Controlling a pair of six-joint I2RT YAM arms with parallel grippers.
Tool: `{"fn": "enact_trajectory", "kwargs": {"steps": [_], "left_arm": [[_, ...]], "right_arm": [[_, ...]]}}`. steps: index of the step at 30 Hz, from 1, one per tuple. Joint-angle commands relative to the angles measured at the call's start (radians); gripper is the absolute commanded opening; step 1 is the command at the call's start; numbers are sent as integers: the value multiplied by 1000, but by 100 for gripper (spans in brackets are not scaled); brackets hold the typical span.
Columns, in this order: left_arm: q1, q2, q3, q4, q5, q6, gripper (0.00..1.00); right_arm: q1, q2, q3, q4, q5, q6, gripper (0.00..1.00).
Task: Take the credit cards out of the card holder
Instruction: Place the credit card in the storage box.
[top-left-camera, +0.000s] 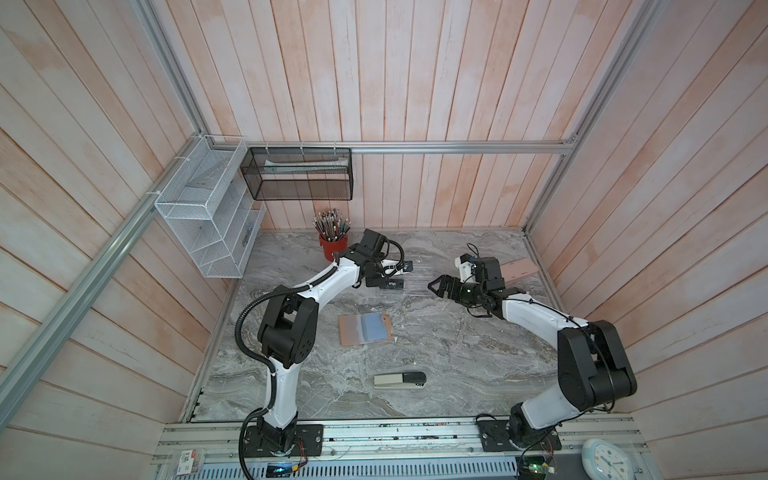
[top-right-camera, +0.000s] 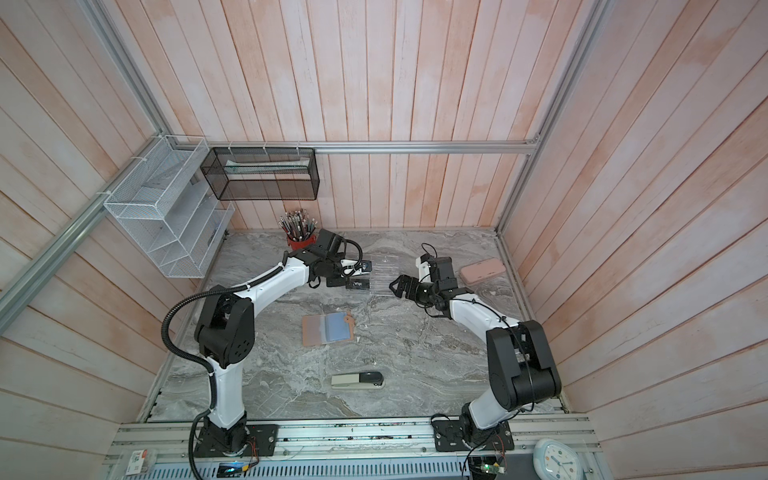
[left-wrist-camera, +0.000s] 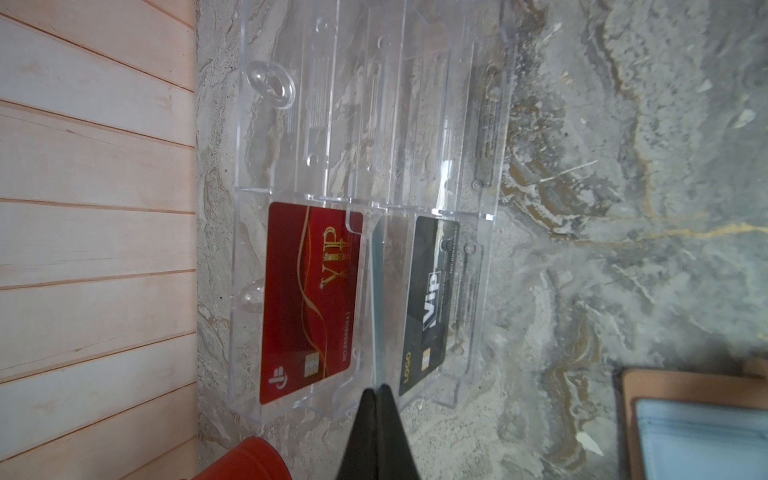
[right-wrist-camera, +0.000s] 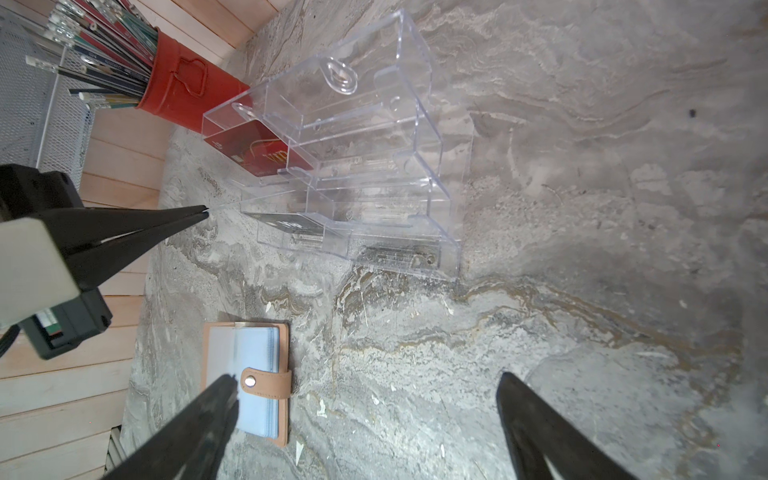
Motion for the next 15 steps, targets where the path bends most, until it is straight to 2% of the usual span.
{"fn": "enact_trajectory", "kwargs": {"steps": [1, 15], "left_arm": [[-7, 16, -15, 18, -9, 25, 0], [-10, -17, -65, 67, -48, 87, 0]], "right_arm": [[-7, 1, -20, 25, -17, 4, 98], [-9, -9, -55, 63, -31, 21, 98]]}}
